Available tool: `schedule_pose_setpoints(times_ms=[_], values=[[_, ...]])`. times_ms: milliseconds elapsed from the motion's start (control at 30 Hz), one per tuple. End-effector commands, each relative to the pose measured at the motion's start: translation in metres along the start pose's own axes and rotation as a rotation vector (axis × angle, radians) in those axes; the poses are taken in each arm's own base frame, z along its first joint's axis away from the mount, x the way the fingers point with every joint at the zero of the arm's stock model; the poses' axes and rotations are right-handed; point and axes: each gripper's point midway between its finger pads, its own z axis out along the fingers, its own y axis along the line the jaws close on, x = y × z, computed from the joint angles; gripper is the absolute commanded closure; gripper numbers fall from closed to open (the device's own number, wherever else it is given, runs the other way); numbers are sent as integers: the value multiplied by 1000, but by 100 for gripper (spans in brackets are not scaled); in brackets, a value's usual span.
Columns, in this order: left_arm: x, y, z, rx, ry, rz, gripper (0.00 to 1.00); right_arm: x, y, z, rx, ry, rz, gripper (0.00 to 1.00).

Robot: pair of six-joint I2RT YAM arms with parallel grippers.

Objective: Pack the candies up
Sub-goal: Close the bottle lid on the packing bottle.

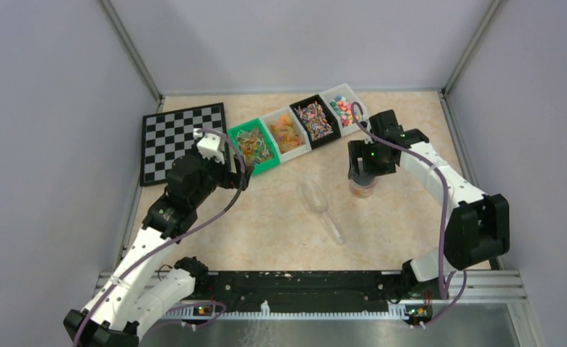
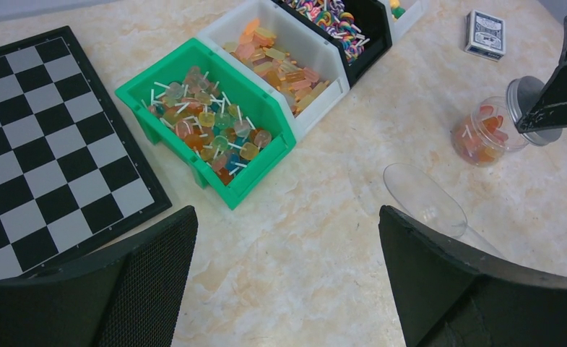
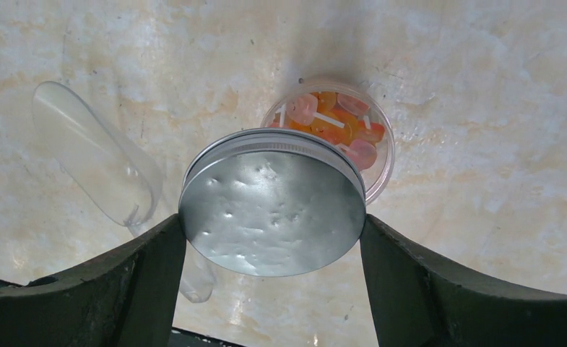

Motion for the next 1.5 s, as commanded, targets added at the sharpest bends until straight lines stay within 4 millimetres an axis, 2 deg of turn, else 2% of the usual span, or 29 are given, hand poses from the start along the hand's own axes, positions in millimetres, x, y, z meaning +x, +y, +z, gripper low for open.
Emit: schedule_pose_setpoints(times_ms=[0,233,467,867,1067,1200,1467], values=[[-14,-5,0,24,-54,24,1,-17,-8,-22,49,-40,-14,30],[-11,-5,3,28,-31,26,1,-7,-22,-8,125,53,-25,28],[-13,-5,1,24,-39,31,1,-3,-28,6,158,101,-35,28],[-8,-4,4,23,-19,42,1,-12,-33,17,229,133,-101,23],[-6,-4,4,20,-12,47,1,-12,-27,24,196,142,-106,21],[-5,-5,5,24,-10,49,1,-11,-25,25,183,148,-109,13],[-2,-6,7,30,3,50,1,-12,-14,29,118,138,-112,11]])
